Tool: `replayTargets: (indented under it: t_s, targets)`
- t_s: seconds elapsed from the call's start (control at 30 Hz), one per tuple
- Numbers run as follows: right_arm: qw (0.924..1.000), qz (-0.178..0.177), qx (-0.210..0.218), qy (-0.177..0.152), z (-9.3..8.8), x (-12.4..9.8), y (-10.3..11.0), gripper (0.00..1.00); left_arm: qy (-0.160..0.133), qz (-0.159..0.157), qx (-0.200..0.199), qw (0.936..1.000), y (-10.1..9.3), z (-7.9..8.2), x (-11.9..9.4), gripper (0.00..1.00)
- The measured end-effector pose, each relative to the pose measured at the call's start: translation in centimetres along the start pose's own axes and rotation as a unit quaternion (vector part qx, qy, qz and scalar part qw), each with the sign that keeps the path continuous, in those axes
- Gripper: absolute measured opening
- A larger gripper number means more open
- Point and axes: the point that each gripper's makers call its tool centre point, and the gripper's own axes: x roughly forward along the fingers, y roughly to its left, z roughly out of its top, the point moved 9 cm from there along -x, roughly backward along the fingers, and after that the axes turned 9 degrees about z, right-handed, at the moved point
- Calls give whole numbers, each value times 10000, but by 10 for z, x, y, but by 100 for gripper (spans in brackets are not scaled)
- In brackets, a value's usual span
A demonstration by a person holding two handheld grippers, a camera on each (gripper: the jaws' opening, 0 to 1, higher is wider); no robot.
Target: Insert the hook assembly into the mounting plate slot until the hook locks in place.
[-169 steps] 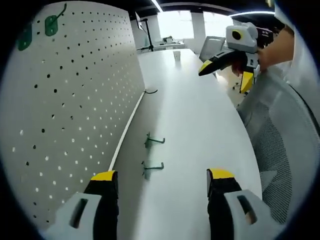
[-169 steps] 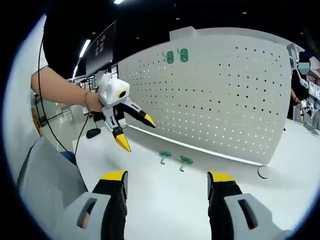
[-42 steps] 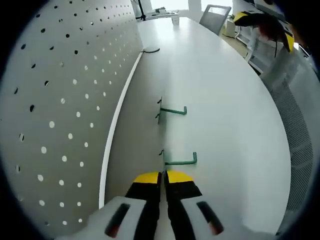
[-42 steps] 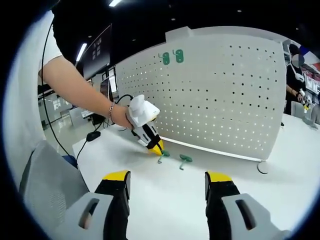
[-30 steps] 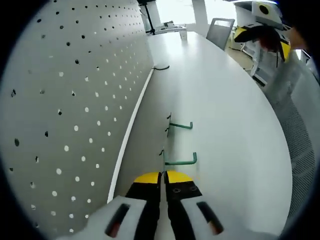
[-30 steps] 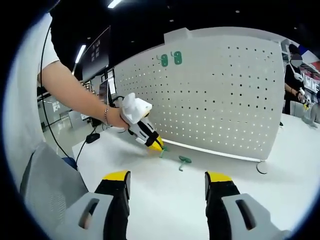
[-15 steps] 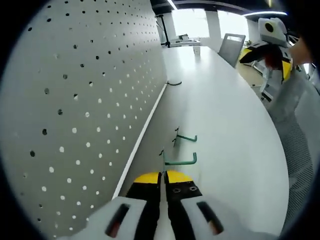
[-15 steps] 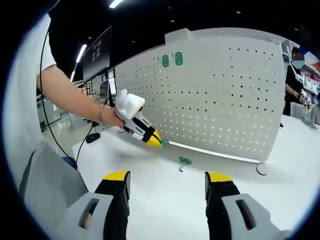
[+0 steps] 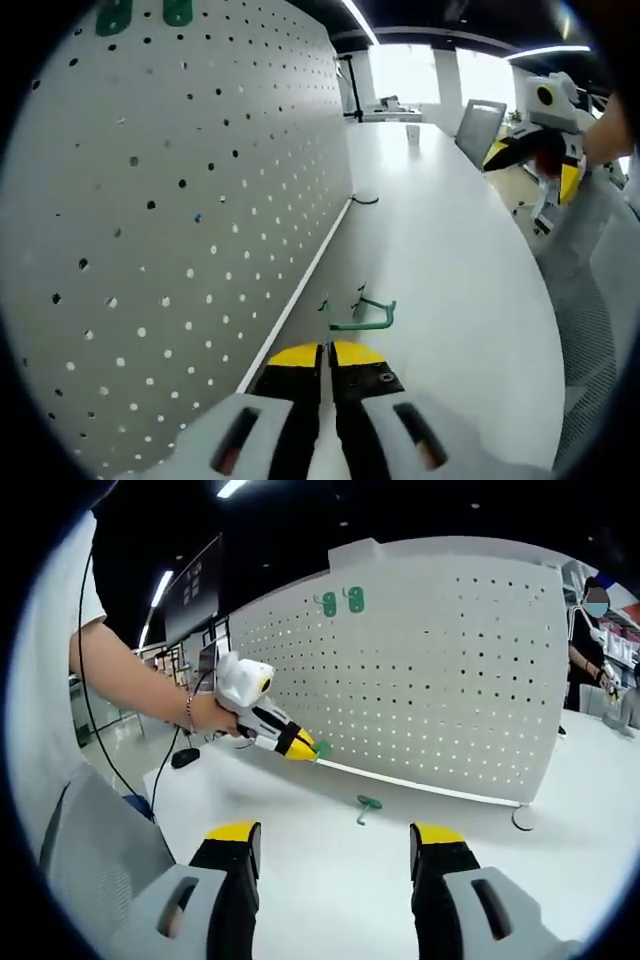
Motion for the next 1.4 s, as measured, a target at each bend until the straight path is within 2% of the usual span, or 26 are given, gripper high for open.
replayTargets:
  t_s: [0.4, 0.7, 0.73, 0.87, 1.13, 1.4]
  targets:
    - [10000, -48, 0, -35, 1, -2, -1, 58, -335, 186, -85, 9992, -2, 10, -21, 3]
    - [10000, -45, -9, -55, 1, -1, -1, 58, -700, 312, -172, 9969, -6, 20, -38, 3]
    - [10000, -44, -10, -57, 1, -1, -1, 58, -833, 357, -258, 9955, -8, 24, -44, 3]
    - [10000, -51, -10, -66, 1, -2, -1, 58, -1054, 435, -329, 9929, -11, 30, -54, 3]
    - [10000, -45, -24, -78, 2, -1, 0, 58, -1294, 584, -428, 9889, -15, 36, -71, 3]
    - [10000, -37, -37, -79, 2, -1, 0, 58, -1639, 766, -639, 9814, -18, 39, -87, 3]
